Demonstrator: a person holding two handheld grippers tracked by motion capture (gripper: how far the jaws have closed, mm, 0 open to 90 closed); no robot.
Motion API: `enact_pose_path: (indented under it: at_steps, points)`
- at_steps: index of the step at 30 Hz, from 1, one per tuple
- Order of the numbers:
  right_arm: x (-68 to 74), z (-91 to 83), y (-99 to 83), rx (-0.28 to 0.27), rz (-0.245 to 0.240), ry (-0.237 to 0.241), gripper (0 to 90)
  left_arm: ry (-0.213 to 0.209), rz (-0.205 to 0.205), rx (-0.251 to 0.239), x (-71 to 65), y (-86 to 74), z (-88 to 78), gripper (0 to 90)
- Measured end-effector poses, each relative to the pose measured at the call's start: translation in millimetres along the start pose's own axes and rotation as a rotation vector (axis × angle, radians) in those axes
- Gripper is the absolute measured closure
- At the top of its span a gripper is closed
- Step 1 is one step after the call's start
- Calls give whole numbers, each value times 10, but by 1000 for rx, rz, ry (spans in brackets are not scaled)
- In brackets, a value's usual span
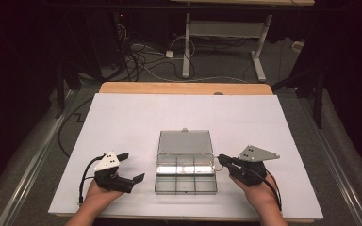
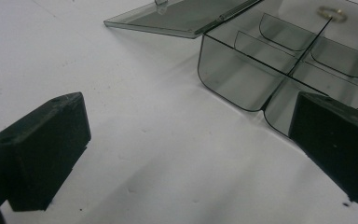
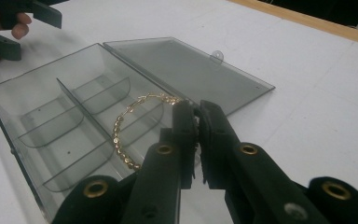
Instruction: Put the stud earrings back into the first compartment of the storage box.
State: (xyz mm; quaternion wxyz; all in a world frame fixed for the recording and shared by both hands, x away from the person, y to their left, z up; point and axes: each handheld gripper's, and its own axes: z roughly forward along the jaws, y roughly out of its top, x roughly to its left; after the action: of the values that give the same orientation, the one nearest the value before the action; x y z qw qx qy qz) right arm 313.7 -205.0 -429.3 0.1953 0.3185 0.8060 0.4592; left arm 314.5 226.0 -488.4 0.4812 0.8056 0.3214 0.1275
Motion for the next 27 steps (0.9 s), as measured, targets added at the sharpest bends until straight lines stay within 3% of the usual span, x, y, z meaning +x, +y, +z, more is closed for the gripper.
enact_pose_path:
  at_steps: [27]
  points:
    - [414, 547, 235, 89, -86, 110, 867, 0, 7, -5, -6, -3, -3, 0]
